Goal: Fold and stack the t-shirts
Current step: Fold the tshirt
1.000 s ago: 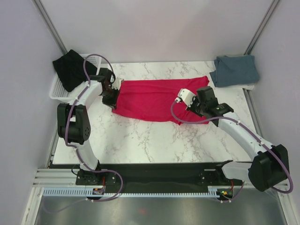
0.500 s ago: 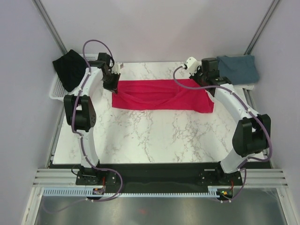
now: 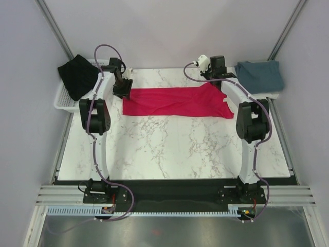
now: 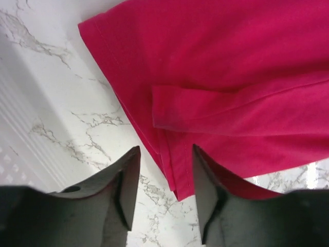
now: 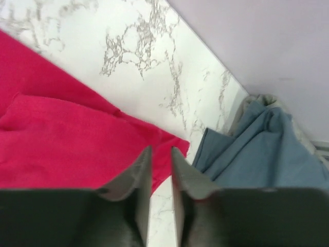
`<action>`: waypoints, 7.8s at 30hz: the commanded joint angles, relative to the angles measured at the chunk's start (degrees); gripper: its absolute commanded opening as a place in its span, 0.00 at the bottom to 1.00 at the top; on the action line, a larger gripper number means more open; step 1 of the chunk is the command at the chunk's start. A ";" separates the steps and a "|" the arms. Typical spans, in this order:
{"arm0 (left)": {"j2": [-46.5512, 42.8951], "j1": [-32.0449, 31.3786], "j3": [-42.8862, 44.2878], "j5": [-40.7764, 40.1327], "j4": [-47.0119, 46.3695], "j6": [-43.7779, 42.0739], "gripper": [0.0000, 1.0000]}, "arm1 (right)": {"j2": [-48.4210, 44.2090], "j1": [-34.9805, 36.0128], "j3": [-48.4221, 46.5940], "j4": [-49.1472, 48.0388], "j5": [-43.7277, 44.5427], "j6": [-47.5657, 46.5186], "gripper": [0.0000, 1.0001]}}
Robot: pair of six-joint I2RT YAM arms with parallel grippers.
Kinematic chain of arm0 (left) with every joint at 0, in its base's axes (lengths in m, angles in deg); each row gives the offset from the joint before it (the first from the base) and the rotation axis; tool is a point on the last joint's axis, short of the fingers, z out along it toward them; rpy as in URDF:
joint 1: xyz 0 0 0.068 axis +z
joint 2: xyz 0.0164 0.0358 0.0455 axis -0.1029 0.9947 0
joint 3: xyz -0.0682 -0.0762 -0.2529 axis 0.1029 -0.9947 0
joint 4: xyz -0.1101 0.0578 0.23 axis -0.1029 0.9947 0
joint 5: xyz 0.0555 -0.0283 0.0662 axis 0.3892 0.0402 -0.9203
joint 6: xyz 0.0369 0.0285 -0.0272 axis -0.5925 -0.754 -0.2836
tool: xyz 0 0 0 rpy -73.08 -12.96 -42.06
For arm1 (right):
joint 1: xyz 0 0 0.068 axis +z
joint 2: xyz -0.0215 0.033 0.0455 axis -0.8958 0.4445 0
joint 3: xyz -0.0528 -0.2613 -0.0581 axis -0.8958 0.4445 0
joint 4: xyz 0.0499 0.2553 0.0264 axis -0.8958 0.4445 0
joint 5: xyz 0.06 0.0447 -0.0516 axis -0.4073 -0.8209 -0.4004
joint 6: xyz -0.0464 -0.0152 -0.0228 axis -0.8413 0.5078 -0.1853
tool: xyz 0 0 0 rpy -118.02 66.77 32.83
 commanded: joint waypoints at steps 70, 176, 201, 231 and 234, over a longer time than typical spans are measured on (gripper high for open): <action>-1.91 -6.99 -1.39 4.28 -4.16 0.54 0.57 | 4.47 -9.16 -5.16 17.08 -23.12 36.87 0.62; -6.92 -54.98 -25.56 13.68 6.04 3.88 0.53 | 24.34 -2.39 -18.61 2.85 -25.76 56.12 0.77; -7.66 -61.04 -10.86 1.30 4.45 0.80 0.56 | 9.51 -1.60 -15.63 2.84 -23.22 51.91 0.79; -47.96 -22.04 -66.57 29.48 -16.63 41.93 0.69 | -56.44 -4.86 70.77 14.80 -43.33 77.21 0.80; -46.82 -20.70 -74.40 33.89 -21.46 45.71 0.67 | -52.49 -3.98 70.68 14.62 -43.60 78.27 0.80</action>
